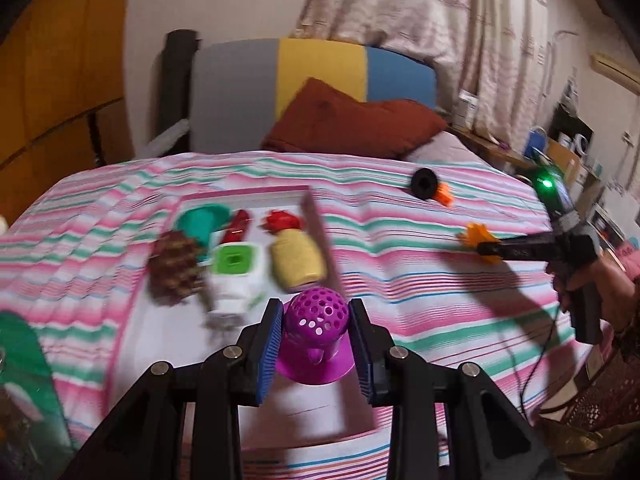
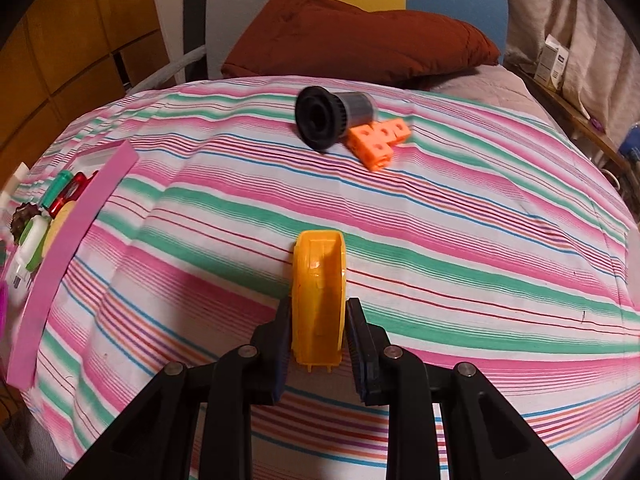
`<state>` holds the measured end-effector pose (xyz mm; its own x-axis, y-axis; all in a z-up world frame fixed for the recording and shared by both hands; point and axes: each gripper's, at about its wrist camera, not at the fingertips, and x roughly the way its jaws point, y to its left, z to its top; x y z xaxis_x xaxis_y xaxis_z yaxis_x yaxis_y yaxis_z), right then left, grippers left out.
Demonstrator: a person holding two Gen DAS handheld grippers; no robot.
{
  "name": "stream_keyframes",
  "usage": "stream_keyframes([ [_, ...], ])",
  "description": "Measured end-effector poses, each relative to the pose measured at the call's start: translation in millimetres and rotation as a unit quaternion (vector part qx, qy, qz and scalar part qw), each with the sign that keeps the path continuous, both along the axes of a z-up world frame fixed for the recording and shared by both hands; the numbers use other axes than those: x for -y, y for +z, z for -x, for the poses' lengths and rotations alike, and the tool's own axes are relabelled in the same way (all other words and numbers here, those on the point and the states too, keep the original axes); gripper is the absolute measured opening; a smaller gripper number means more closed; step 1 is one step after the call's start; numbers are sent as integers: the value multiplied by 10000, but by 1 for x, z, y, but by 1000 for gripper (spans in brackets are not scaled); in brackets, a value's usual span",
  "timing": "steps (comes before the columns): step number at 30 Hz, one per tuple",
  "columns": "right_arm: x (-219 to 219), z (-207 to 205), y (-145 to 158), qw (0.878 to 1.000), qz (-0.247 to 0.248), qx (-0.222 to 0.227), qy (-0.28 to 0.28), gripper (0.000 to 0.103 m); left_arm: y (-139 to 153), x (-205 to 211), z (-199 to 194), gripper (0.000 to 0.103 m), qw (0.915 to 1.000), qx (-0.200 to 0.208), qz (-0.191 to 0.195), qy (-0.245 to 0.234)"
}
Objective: Organize rigid objects
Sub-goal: 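Carry the purple cup and orange clip toward the tray with both tools, then lower the purple cup into the tray and open the left tool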
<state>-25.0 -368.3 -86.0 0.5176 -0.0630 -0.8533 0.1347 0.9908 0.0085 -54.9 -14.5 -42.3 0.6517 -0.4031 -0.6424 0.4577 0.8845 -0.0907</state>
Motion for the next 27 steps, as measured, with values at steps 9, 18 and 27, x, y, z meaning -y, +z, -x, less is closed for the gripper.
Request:
stream_keyframes([
  [9, -15, 3, 3, 9999, -53, 130, 99, 26, -11, -52, -26, 33, 9962, -161, -38, 851],
  [18, -34, 7, 5, 9993, -74, 237, 291, 26, -27, -58, -55, 33, 9936, -264, -383, 1033],
  [27, -43, 8, 6, 9985, -135, 311, 428, 26, -40, -61, -68, 34, 9914, -546, -290, 1150],
])
